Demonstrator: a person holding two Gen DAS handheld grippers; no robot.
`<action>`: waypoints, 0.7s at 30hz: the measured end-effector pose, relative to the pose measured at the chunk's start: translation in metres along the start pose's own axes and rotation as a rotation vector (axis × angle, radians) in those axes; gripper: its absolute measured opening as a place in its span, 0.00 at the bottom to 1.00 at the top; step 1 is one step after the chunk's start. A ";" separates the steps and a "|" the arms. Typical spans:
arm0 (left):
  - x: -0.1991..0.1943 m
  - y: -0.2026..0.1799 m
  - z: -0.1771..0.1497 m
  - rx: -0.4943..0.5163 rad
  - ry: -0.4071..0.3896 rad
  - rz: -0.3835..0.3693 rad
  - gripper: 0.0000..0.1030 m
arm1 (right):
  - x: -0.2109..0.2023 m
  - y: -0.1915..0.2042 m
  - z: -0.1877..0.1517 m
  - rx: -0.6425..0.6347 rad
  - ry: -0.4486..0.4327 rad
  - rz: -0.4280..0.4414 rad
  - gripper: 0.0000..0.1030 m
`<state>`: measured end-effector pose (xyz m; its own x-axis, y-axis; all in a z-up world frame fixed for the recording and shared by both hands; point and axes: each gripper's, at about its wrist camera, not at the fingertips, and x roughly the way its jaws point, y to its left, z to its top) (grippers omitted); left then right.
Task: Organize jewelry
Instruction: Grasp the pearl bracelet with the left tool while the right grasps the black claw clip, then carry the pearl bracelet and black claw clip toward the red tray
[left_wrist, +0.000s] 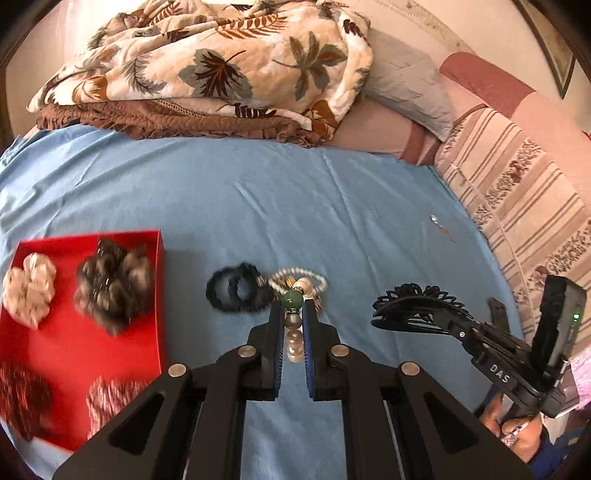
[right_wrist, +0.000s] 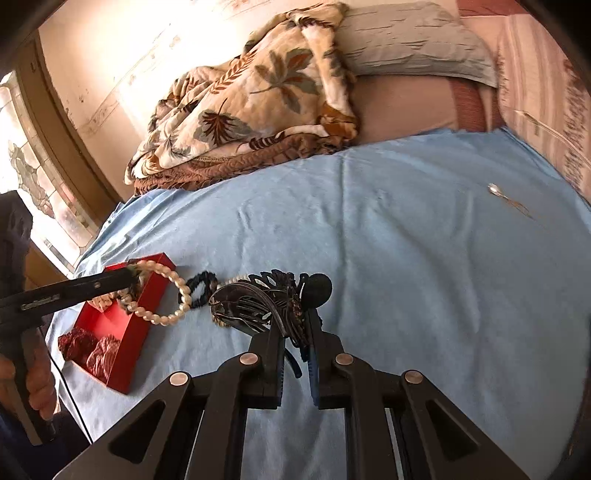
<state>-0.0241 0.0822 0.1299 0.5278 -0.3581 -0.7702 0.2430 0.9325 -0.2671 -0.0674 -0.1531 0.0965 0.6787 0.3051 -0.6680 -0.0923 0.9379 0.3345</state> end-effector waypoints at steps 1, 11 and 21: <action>-0.005 -0.002 -0.005 0.004 -0.007 0.006 0.09 | -0.005 0.000 -0.005 0.007 -0.002 -0.003 0.11; -0.051 -0.010 -0.047 0.000 -0.054 0.055 0.09 | -0.036 0.007 -0.036 0.052 -0.013 0.020 0.11; -0.089 -0.015 -0.073 0.025 -0.117 0.148 0.09 | -0.050 0.030 -0.049 0.025 -0.012 0.047 0.11</action>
<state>-0.1336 0.1037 0.1600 0.6500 -0.2209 -0.7271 0.1747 0.9746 -0.1400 -0.1398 -0.1318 0.1072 0.6832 0.3461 -0.6430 -0.1056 0.9181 0.3820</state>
